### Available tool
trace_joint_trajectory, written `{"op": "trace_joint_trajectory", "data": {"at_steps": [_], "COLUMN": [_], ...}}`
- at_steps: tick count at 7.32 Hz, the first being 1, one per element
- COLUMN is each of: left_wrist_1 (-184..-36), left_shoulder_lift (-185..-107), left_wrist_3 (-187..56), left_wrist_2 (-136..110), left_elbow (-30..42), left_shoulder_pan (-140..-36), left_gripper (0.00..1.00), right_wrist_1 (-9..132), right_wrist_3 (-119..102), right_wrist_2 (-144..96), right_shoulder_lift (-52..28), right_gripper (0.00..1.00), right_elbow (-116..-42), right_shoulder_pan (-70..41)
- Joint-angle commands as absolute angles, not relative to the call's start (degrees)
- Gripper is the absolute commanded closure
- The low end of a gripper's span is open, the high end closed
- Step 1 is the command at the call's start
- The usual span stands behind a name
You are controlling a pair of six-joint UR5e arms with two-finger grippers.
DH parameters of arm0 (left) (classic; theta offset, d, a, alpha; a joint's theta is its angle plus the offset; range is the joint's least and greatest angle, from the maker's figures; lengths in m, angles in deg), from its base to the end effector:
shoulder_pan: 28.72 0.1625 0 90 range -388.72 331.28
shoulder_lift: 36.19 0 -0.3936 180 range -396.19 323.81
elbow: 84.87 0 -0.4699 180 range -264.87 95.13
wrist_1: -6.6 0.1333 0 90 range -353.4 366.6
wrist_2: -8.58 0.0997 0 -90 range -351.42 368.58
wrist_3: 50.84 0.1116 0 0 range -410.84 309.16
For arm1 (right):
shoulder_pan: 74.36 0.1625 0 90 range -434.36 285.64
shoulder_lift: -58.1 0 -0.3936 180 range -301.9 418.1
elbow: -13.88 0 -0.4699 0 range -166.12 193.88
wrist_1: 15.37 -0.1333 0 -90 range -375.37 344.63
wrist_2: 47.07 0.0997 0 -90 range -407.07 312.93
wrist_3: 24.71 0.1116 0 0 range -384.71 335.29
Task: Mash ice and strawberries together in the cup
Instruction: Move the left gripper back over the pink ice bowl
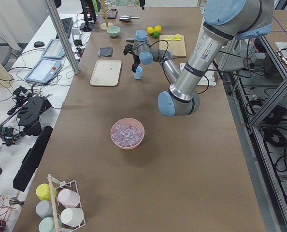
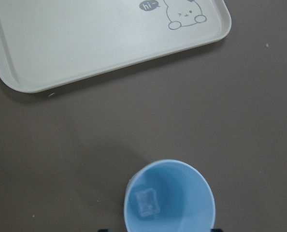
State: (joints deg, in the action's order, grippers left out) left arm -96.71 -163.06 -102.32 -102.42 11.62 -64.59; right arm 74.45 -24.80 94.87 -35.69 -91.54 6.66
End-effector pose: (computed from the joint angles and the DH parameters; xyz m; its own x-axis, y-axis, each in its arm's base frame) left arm 0.5285 -0.4973 0.1287 0.5379 0.3285 -0.7763 -0.0391 0.9297 0.3663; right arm -0.0403 -0.5463 0.5074 0.5835 -0.2569 0.7704 0.1537 0.9664 0.2059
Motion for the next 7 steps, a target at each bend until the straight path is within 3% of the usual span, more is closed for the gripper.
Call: {"op": "trace_joint_trajectory", "data": {"at_steps": [1, 4, 7], "left_wrist_1": [-96.58, -97.28, -103.15], "left_shoulder_lift": [-155.33, -134.79, -122.27], "left_wrist_3": [-98.77, -79.49, -76.15], "left_wrist_2": [-107.42, -112.7, -112.71], "left_elbow": [16.35, 25.49, 25.88], "left_shoulder_pan": [-69.39, -78.26, -82.23], "left_gripper": [0.04, 0.05, 0.04], "right_wrist_1": [74.36, 74.36, 74.45], "right_wrist_3": [-20.23, -20.22, -20.22], "right_wrist_2": [94.87, 94.78, 94.78], "right_shoulder_lift": [-35.51, -35.42, -35.42], "right_gripper": [0.0, 0.0, 0.0], "right_elbow": [-94.49, -95.02, -95.11], "right_shoulder_pan": [4.13, 3.24, 3.16]}}
